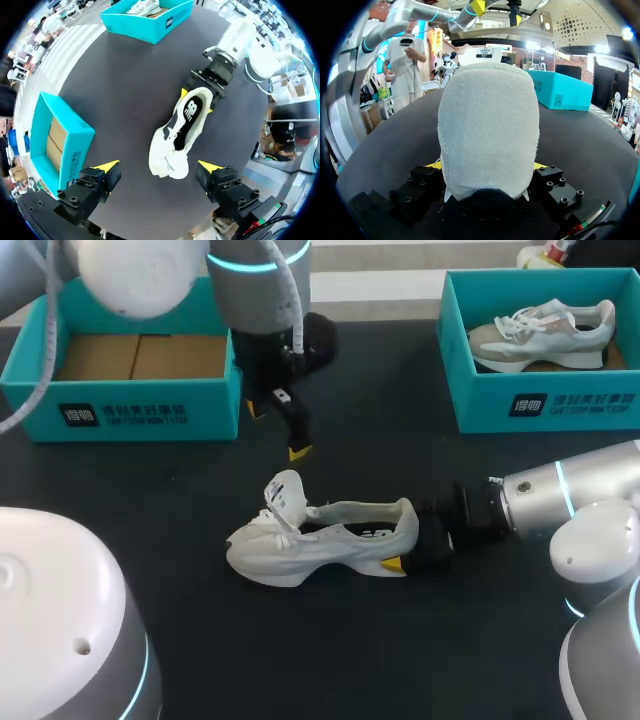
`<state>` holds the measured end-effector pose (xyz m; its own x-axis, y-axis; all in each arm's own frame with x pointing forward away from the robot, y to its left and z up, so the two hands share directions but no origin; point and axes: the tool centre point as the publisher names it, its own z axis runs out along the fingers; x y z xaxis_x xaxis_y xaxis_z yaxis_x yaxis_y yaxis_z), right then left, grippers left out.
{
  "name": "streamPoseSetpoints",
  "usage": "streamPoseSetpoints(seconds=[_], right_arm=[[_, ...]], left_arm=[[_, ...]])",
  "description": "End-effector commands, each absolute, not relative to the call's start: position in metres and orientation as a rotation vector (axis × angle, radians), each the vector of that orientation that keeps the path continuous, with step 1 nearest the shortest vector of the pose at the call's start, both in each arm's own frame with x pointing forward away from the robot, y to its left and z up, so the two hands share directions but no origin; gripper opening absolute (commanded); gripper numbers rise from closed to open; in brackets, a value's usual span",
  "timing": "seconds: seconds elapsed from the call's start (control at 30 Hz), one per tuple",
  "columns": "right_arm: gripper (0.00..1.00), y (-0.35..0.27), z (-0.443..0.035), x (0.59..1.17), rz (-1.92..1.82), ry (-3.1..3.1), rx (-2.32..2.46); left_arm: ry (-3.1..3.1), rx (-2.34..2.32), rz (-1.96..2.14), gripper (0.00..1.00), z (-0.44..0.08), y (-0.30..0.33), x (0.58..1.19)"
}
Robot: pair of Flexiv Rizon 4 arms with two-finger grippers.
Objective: Take the shoe out of the shoebox, open the shoe tongue, remove and reinsert the insole, then place the shoe into the shoebox
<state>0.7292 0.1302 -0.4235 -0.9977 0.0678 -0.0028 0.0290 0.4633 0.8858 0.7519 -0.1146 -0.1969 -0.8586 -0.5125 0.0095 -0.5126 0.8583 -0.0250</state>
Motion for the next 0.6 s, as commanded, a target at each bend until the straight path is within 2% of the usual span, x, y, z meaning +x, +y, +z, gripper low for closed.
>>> streamPoseSetpoints(seconds=[0.03, 0.13, 0.17, 0.2, 0.23, 0.6], right_arm=[[0.00, 0.130, -0.434, 0.732, 1.599, 2.657, 0.091], [0.00, 0.130, -0.434, 0.732, 1.599, 2.657, 0.091], [0.00, 0.130, -0.434, 0.732, 1.599, 2.657, 0.091], [0.00, 0.130, -0.434, 0.732, 1.599, 2.657, 0.091], [0.00, 0.130, -0.434, 0.732, 1.599, 2.657, 0.091], [0.00, 0.130, -0.434, 0.732, 1.599, 2.657, 0.091]], left_arm=[[-3.093, -0.165, 0.239, 1.00, -0.197, -0.123, 0.749], [-3.115, -0.276, 0.277, 1.00, -0.196, -0.134, 0.741], [-3.113, -0.303, 0.294, 0.73, -0.195, -0.138, 0.738], [-3.106, -0.322, 0.298, 0.23, -0.194, -0.141, 0.735], [-3.093, -0.357, 0.304, 0.00, -0.193, -0.144, 0.732], [-3.008, -0.425, 0.320, 0.00, -0.200, -0.161, 0.719]])
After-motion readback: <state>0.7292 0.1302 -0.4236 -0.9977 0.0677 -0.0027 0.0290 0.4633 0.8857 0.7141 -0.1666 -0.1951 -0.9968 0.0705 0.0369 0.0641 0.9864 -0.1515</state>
